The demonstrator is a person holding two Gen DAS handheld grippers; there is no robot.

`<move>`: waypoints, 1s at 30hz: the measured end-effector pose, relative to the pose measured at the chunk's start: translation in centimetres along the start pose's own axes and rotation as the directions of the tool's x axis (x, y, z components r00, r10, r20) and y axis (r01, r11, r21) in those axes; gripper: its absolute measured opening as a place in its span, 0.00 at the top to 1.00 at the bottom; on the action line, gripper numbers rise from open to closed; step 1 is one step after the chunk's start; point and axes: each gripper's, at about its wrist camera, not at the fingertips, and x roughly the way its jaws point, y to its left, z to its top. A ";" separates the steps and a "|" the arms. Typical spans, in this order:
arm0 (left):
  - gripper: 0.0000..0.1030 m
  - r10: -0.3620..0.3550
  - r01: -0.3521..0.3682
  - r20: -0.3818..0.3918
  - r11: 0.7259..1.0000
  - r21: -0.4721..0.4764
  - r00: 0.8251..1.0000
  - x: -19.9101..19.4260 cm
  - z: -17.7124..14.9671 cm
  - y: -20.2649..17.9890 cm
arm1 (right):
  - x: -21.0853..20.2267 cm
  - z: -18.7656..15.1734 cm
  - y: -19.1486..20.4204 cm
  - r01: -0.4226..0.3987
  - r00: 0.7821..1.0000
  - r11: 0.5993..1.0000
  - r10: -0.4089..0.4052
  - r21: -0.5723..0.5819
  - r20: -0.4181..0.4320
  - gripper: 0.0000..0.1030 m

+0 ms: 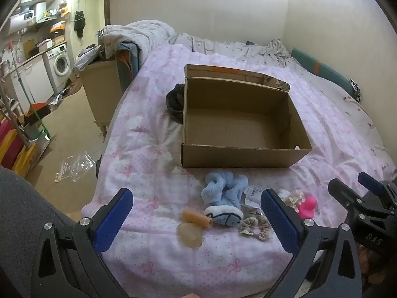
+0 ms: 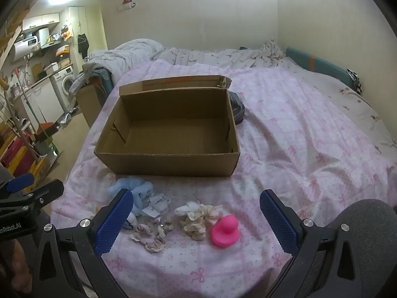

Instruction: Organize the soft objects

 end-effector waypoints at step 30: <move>0.00 0.006 -0.006 -0.006 1.000 0.005 1.000 0.0 0.0 0.0 | -0.2 0.2 0.1 -0.001 1.000 1.000 0.001 -0.007 0.004 0.00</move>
